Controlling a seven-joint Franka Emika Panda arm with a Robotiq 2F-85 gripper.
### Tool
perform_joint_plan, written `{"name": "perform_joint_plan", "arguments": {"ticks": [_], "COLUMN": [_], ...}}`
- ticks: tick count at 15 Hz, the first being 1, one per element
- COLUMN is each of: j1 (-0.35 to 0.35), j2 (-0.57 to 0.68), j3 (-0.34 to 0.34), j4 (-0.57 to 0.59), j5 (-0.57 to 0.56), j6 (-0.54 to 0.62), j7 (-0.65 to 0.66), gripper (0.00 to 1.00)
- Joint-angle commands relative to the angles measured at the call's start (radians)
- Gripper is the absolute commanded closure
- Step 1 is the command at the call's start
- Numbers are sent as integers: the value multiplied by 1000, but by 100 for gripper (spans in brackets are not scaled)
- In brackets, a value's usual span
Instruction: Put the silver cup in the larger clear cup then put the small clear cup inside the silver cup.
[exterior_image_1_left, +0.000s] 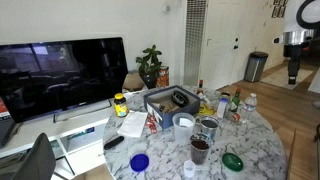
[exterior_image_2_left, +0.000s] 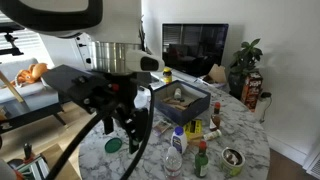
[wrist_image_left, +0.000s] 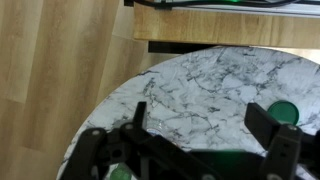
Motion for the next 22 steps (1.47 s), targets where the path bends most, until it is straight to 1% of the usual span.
{"name": "perform_joint_plan", "arguments": {"ticks": [1,4,6,7,8,9,10,12,14,15,16,18,22], "j1": [0,-1,41,58,75,93,126,184,242,171,192,205,204], "j2": [0,1,77,116,148,187,268,368,461,360,409,463,470], "j3": [2,2,-10,-7,-4,4,3,12,23,46,56,69,69], "j4": [2,2,-27,-51,-82,-101,-70,-97,-102,-102,-100,-94,-87], "j5": [1,1,61,101,156,213,283,421,571,468,514,545,552], "j6": [-3,-3,59,110,198,262,325,493,614,519,565,596,598], "j7": [0,0,4,37,73,94,86,70,6,48,36,34,34], "gripper": [0,0,0,0,0,0,0,0,0,0,0,0,0]}}
